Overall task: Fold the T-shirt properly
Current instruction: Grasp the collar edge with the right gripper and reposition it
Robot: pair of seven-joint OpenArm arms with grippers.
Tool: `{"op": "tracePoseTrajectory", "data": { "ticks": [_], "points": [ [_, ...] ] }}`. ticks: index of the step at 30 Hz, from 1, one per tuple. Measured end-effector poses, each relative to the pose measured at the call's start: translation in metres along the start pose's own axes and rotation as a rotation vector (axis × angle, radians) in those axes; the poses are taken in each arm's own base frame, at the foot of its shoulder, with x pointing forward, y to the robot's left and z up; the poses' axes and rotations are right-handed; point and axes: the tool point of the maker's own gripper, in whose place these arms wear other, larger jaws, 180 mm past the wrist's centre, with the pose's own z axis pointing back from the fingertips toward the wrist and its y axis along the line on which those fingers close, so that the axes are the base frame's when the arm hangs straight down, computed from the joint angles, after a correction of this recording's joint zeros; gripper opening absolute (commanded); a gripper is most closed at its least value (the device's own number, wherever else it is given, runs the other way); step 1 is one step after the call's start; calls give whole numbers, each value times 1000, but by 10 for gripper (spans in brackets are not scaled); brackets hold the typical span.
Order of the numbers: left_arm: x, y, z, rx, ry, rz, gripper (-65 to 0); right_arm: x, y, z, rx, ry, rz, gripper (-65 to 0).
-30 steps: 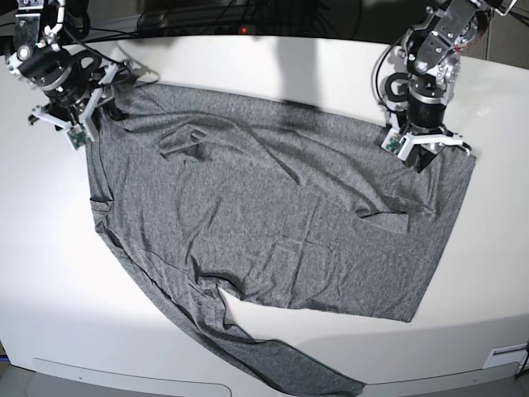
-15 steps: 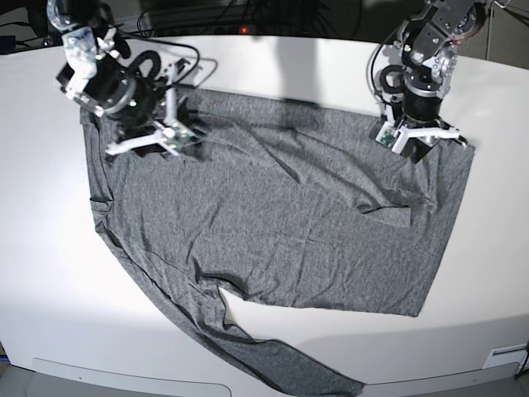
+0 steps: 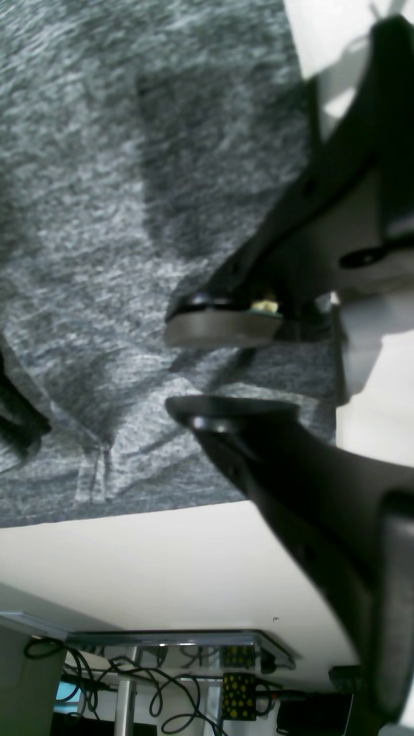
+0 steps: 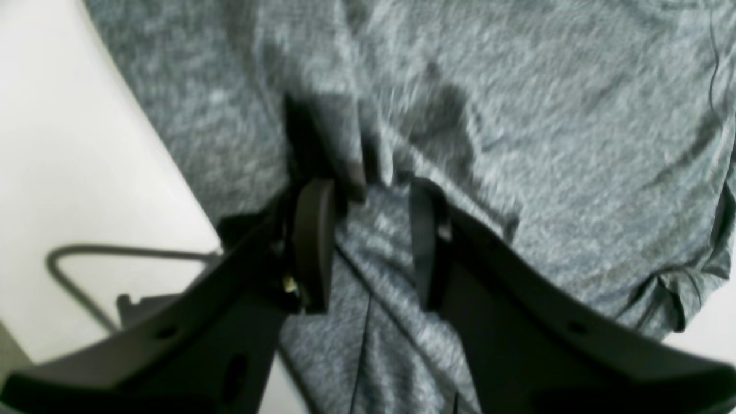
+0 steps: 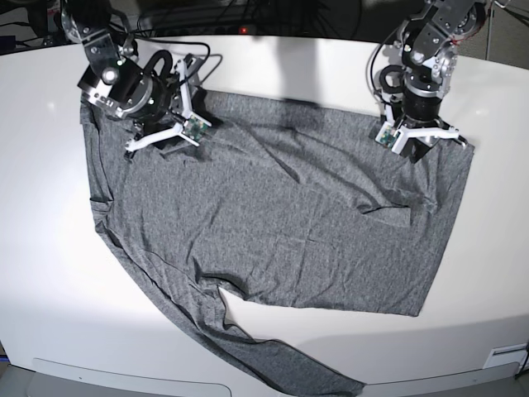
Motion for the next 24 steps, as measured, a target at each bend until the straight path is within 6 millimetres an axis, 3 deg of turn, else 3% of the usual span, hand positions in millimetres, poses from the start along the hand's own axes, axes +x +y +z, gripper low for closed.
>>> {"op": "tracePoseTrajectory", "data": {
  "ticks": [2,9,14,24],
  "points": [
    [0,0,0,0,0,0,-485,-3,1,-5,6,11,-12,-456],
    [0,0,0,-1,0,0,-485,-16,4,-11,19,48,-37,-650],
    [0,0,0,-1,-1,0,-485,-3,-3,-11,5,-10,-117,-650],
    [0,-1,0,-2,-1,0,-485,12,-33,-12,-67,-38,-112,-650]
  ]
}}
